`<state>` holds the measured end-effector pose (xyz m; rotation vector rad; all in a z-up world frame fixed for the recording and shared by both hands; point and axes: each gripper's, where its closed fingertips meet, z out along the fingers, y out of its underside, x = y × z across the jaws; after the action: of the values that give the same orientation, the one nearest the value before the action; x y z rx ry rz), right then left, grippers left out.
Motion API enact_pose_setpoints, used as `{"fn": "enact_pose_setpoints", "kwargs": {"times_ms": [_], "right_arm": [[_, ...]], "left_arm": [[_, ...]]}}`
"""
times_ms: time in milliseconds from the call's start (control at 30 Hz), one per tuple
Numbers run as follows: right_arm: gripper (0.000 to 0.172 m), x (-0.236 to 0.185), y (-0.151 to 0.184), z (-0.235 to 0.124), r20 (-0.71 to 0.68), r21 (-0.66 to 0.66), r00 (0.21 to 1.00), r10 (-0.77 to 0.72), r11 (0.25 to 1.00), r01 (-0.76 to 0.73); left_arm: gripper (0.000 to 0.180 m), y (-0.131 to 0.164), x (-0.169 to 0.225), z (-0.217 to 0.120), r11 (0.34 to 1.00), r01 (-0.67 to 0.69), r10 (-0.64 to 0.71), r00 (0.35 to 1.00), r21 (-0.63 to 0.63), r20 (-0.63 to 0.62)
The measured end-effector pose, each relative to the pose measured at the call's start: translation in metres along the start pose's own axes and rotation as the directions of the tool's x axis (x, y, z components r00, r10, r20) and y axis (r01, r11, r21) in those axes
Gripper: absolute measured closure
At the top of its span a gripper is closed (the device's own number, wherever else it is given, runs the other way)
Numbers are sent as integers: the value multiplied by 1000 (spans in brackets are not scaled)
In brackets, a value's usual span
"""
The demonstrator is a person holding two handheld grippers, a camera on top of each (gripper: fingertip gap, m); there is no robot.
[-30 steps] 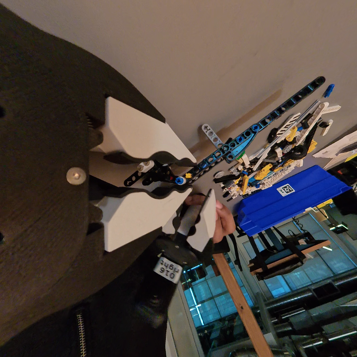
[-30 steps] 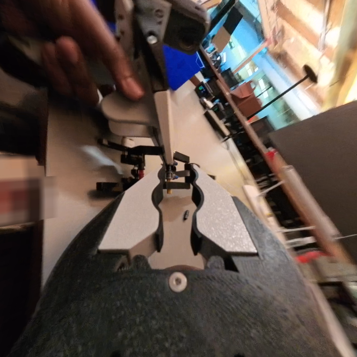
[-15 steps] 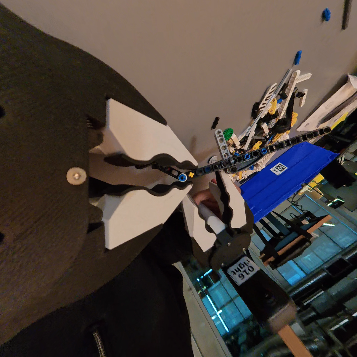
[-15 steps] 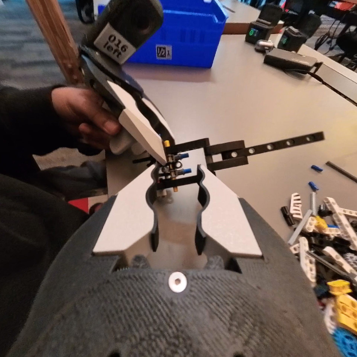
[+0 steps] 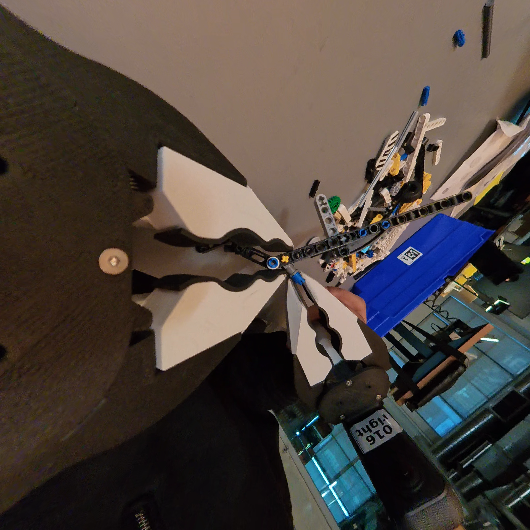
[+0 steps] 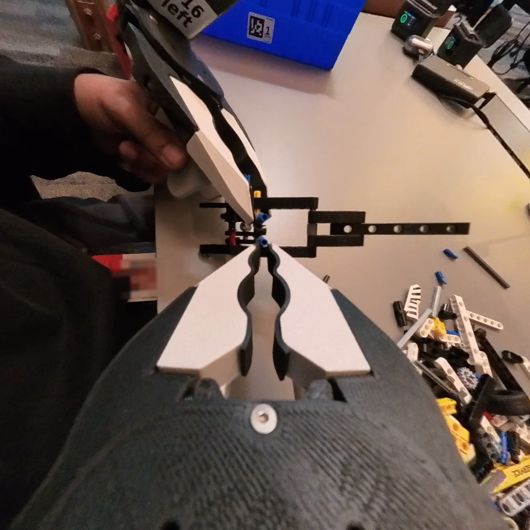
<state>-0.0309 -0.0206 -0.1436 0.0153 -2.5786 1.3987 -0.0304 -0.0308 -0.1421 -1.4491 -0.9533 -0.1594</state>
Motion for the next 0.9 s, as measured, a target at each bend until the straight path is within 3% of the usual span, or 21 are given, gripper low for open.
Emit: {"fn": "enact_pose_setpoints", "kwargs": {"times_ms": [200,367,467,633,833,900], "right_arm": [[170,4,-4,6,-46,92,999,-27,995,31],[168,1,-5,5,26,157,997,71,985,-74],[159,-6,-6,6,115,165,979,167,969,-184],[169,0,-14,5,199,208,924,327,907,-366],[170,7,-18,9,162,246,925,344,894,-375],[170,9,-19,9,146,265,925,351,887,-378]], "left_arm": [[171,-1,-4,-1,1000,26,-26,1000,7,8],[171,-1,-4,-2,1000,23,-23,1000,5,5],[171,-1,-1,-2,1000,14,-14,1000,1,-8],[175,-6,2,-6,999,11,-10,999,41,-35],[175,-11,-4,-8,996,59,-57,998,66,-22],[166,-12,-9,-8,994,68,-69,998,80,11]]}}
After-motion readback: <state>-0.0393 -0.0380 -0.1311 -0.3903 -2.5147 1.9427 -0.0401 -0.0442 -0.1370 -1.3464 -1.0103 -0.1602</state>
